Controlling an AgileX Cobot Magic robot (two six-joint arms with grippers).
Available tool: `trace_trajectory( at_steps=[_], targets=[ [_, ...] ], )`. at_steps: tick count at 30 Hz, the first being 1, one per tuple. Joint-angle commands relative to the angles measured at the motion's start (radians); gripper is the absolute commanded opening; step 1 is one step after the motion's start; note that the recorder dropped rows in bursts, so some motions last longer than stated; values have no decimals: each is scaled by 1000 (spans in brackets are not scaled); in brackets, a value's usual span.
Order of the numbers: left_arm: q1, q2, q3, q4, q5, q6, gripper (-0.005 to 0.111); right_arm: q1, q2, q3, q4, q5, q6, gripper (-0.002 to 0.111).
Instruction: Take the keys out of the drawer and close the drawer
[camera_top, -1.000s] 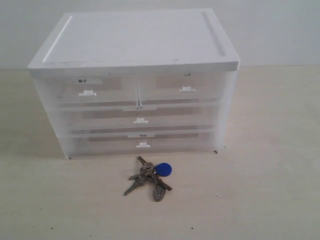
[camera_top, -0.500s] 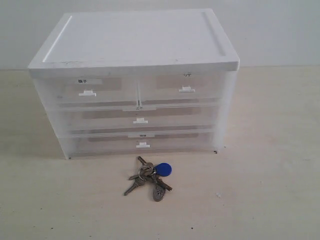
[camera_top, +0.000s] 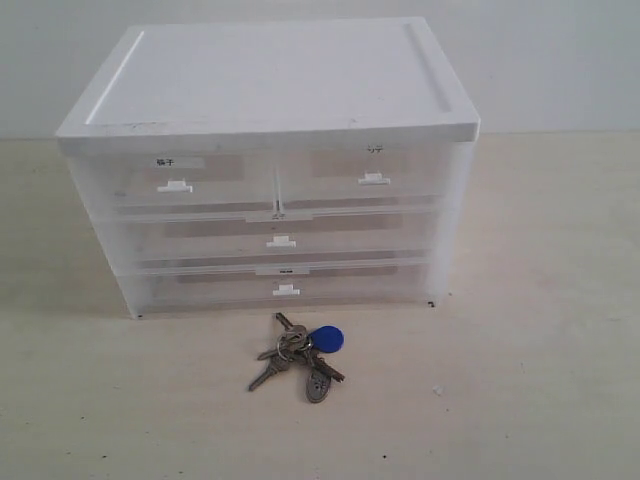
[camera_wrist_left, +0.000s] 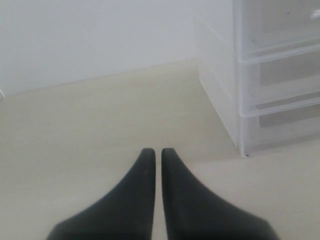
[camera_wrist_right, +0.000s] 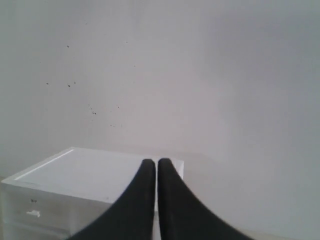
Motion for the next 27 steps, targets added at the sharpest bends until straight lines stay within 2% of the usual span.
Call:
trace_trajectory(
  at_steps=[1,5,9,13,27],
  targets=[
    [5,-3,3,2,0,-7,4,-5,-2,125,8,-140,-36,0],
    [5,-3,3,2,0,-7,4,-5,-2,345,11,-391,60,0],
    [5,-3,3,2,0,-7,4,-5,-2,563,14,-524,96,0],
    [5,-3,3,2,0,-7,4,-5,-2,687,14,-623,111,0],
    [5,-3,3,2,0,-7,4,-5,-2,695,-23,-586,47,0]
  ],
)
